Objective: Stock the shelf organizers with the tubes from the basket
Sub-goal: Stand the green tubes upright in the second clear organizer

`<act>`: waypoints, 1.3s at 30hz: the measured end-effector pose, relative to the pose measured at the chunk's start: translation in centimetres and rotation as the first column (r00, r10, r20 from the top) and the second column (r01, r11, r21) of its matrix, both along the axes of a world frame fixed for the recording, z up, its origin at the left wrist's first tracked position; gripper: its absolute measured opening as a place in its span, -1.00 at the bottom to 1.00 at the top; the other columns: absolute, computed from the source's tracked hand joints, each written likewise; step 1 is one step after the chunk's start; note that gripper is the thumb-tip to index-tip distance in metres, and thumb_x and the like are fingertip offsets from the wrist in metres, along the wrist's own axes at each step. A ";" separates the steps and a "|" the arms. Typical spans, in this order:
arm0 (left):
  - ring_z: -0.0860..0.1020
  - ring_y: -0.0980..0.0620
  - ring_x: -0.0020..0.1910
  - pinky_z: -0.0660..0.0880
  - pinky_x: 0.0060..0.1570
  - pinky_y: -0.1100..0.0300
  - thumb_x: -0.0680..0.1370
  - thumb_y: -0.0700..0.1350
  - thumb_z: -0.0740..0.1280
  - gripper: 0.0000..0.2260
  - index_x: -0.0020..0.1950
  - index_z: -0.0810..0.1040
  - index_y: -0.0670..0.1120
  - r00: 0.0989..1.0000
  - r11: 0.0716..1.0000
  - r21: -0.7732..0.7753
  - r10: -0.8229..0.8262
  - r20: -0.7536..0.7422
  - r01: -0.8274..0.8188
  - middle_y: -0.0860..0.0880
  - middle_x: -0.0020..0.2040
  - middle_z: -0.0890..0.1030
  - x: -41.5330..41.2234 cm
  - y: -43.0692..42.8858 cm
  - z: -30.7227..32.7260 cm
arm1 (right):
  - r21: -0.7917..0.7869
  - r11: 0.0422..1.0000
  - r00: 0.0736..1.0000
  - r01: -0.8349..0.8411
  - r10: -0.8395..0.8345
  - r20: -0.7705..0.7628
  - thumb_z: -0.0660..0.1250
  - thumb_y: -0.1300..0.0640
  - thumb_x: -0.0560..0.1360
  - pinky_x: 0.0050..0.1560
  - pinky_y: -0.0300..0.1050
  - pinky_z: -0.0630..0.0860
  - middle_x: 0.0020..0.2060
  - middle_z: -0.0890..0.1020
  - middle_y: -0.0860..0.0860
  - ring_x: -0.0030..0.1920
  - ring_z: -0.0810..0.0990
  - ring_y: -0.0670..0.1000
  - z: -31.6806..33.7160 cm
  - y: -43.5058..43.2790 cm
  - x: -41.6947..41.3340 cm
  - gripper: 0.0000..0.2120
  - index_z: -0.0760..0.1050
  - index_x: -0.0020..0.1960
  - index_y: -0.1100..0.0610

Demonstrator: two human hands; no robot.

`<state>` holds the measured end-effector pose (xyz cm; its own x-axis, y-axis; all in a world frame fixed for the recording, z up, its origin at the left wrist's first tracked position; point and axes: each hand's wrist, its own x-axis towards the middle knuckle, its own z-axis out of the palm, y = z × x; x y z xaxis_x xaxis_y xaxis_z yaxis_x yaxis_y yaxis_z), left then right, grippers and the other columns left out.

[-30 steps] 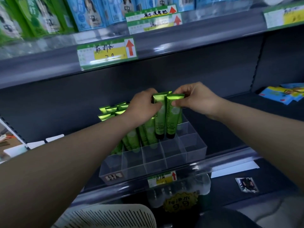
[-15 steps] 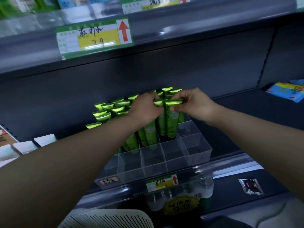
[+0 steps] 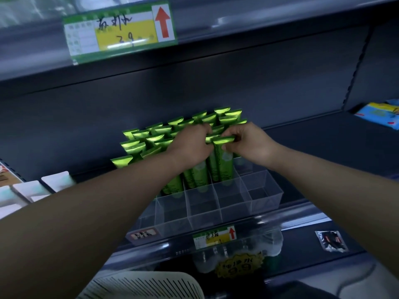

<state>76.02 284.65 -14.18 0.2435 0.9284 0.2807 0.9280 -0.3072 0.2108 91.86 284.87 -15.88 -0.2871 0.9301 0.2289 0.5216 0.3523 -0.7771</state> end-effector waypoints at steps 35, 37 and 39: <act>-0.09 -0.02 0.52 -0.17 0.48 -0.01 0.55 0.16 0.14 -0.35 0.52 -0.03 -0.05 0.918 0.990 0.137 0.079 -0.388 -0.028 -0.04 0.54 0.01 -8.8 -14.6 1.3 | 0.154 0.988 0.860 0.024 -0.099 0.501 0.20 -0.18 0.49 0.49 0.16 -0.12 0.52 -0.19 -0.02 0.51 -0.23 0.09 0.8 -12.8 -8.9 -0.25 -0.15 0.52 -0.09; -0.09 -0.01 0.52 -0.17 0.48 -0.01 0.54 0.15 0.14 -0.35 0.53 -0.04 -0.05 0.923 0.990 0.131 0.090 -0.374 -0.044 -0.03 0.54 0.00 -9.6 -15.9 1.0 | 0.157 0.988 0.853 -0.014 -0.070 0.517 0.19 -0.18 0.49 0.48 0.18 -0.13 0.52 -0.20 -0.02 0.51 -0.25 0.09 0.3 -13.9 -9.8 -0.25 -0.17 0.52 -0.09; -0.10 -0.01 0.52 -0.17 0.48 -0.02 0.54 0.14 0.14 -0.35 0.53 -0.04 -0.05 0.929 0.990 0.122 0.110 -0.353 -0.071 -0.02 0.54 -0.01 -10.5 -17.2 0.6 | 0.145 0.988 0.843 -0.049 -0.037 0.536 0.18 -0.19 0.50 0.48 0.17 -0.14 0.52 -0.22 -0.03 0.51 -0.27 0.08 -0.2 -14.9 -10.8 -0.24 -0.20 0.52 -0.09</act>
